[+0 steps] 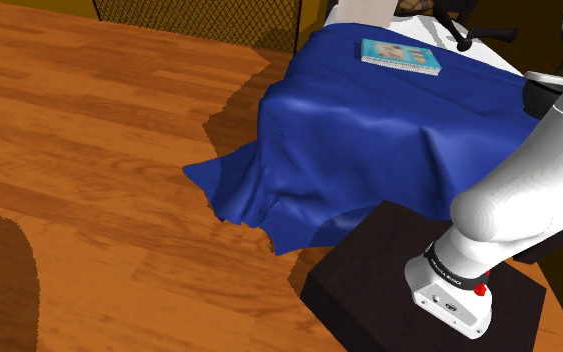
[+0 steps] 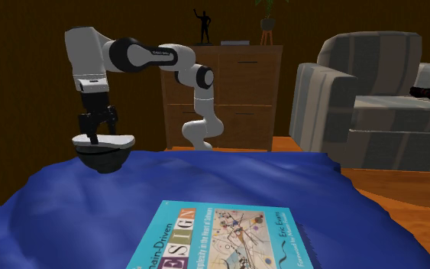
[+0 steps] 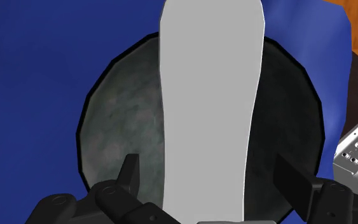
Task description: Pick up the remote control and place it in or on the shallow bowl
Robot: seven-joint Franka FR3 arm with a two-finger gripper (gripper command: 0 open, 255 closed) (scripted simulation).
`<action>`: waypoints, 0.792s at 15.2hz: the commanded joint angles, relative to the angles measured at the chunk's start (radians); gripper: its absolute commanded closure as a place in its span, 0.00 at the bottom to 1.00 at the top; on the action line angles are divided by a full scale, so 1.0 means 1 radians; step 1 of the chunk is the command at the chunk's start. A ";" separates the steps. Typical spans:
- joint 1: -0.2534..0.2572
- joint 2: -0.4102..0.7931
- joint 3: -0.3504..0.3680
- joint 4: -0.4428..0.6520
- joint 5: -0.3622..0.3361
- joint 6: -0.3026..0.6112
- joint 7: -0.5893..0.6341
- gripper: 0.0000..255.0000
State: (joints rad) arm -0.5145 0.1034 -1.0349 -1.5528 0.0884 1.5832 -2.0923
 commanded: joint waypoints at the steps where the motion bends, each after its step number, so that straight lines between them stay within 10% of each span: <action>1: 0.000 0.000 0.000 0.000 0.000 0.000 0.000 0.00; 5: -0.062 0.083 -0.009 0.196 0.072 -0.152 -0.044 0.00; 12: -0.064 0.082 -0.007 0.196 0.071 -0.152 -0.043 0.00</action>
State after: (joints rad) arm -0.5781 0.1855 -1.0415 -1.3579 0.1594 1.4316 -2.1355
